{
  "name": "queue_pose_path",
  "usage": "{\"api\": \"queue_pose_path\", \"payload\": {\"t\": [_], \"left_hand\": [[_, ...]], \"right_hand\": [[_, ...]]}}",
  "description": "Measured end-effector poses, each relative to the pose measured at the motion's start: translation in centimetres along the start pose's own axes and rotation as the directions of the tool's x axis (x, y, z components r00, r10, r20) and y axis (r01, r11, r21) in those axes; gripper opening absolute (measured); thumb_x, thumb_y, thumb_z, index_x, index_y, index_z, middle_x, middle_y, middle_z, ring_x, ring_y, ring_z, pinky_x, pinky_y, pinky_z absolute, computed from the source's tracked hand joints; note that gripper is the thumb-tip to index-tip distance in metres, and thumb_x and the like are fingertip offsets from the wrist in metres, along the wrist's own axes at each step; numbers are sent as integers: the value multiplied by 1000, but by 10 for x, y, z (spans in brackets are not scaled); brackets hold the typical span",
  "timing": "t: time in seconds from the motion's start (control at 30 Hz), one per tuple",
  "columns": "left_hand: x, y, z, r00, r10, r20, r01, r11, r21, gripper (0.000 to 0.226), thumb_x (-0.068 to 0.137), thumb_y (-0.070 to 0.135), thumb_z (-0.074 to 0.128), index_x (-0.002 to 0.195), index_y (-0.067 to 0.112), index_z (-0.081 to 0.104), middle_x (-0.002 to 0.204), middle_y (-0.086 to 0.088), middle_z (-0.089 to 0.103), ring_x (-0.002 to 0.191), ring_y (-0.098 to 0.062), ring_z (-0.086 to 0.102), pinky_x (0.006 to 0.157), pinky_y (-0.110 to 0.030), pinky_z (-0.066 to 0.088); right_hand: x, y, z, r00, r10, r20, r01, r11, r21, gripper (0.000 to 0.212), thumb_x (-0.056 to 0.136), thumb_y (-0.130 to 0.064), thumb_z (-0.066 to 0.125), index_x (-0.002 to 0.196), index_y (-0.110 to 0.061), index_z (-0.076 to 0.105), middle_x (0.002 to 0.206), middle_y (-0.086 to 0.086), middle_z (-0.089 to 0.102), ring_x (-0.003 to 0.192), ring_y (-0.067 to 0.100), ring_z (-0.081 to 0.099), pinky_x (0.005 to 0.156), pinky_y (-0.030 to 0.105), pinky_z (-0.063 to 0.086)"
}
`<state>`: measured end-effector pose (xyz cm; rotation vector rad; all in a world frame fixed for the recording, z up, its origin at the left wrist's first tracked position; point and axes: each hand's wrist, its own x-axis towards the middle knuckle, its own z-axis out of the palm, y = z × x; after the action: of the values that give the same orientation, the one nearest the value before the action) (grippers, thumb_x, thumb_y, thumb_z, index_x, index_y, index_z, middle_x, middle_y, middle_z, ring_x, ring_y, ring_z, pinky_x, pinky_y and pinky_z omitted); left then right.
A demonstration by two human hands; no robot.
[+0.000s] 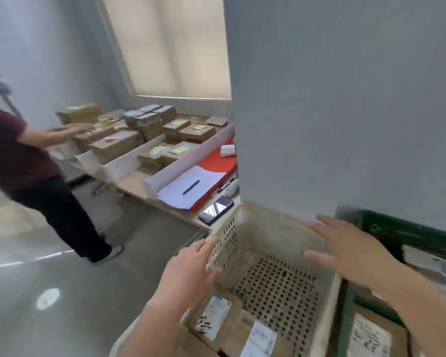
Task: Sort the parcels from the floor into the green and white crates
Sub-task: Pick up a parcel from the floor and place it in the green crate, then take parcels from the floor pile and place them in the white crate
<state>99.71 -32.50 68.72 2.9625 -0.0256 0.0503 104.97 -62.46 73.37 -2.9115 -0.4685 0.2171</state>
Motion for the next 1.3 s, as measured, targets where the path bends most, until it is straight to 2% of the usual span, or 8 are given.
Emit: {"api": "queue_pose_path", "payload": {"t": [0.2, 0.37, 0.57, 0.73, 0.87, 1.03, 1.2, 1.3], "left_hand": [[-151, -134, -38, 956, -291, -18, 292, 956, 20, 57, 91, 55, 47, 144, 40, 32, 155, 7, 27, 136, -18, 33, 106, -33, 35], [-280, -212, -69, 843, -530, -92, 530, 847, -29, 57, 91, 53, 46, 144, 38, 32, 156, 6, 24, 137, -19, 31, 104, -34, 35], [-441, -263, -94, 593, -791, -151, 794, 606, -54, 58, 90, 54, 46, 145, 38, 31, 156, 4, 26, 137, -22, 33, 106, -33, 32], [-541, -274, -91, 360, -918, -166, 917, 381, -120, 59, 90, 54, 48, 144, 37, 32, 156, 4, 27, 138, -21, 32, 106, -33, 32], [-593, -276, -84, 207, -967, -146, 960, 229, -158, 59, 90, 51, 50, 144, 34, 34, 154, 3, 29, 137, -20, 33, 105, -33, 34], [-661, -269, -70, -33, -994, -100, 979, -12, -206, 60, 91, 52, 48, 145, 33, 31, 151, 6, 30, 133, -20, 36, 102, -34, 38], [-739, -249, -44, -276, -961, -25, 928, -259, -268, 63, 91, 52, 49, 147, 32, 28, 156, 2, 24, 138, -21, 31, 108, -38, 35], [-790, -233, -27, -410, -912, 12, 876, -397, -275, 63, 91, 52, 49, 147, 33, 28, 155, 5, 27, 137, -21, 33, 104, -36, 38]], "right_hand": [[-17, -190, 35, 953, -298, 58, 293, 953, 80, 70, 82, -63, 53, 144, -46, 24, 157, -14, 13, 142, 13, 25, 108, 34, 37], [-40, -341, 77, 842, -528, 110, 524, 849, 60, 71, 82, -63, 53, 144, -47, 23, 158, -15, 9, 138, 11, 32, 101, 29, 42], [-87, -498, 120, 585, -774, 243, 790, 612, 49, 69, 83, -60, 54, 143, -51, 21, 157, -17, 5, 137, 13, 33, 97, 28, 44], [-136, -594, 152, 358, -872, 333, 914, 401, 65, 73, 82, -63, 54, 144, -49, 18, 157, -18, 4, 140, 14, 26, 100, 30, 40], [-165, -649, 179, 202, -890, 408, 969, 243, 51, 75, 84, -63, 51, 147, -46, 14, 158, -15, 3, 143, 16, 21, 103, 33, 39], [-204, -721, 212, -8, -865, 502, 997, 32, 71, 77, 85, -61, 51, 149, -40, 13, 159, -12, 3, 143, 18, 22, 109, 31, 31], [-260, -786, 255, -158, -804, 573, 987, -117, 107, 81, 84, -61, 53, 149, -38, 12, 159, -11, 3, 143, 21, 22, 111, 35, 31], [-314, -821, 282, -265, -766, 586, 964, -221, 147, 81, 83, -62, 53, 149, -39, 13, 159, -13, 4, 142, 17, 24, 108, 35, 35]]}}
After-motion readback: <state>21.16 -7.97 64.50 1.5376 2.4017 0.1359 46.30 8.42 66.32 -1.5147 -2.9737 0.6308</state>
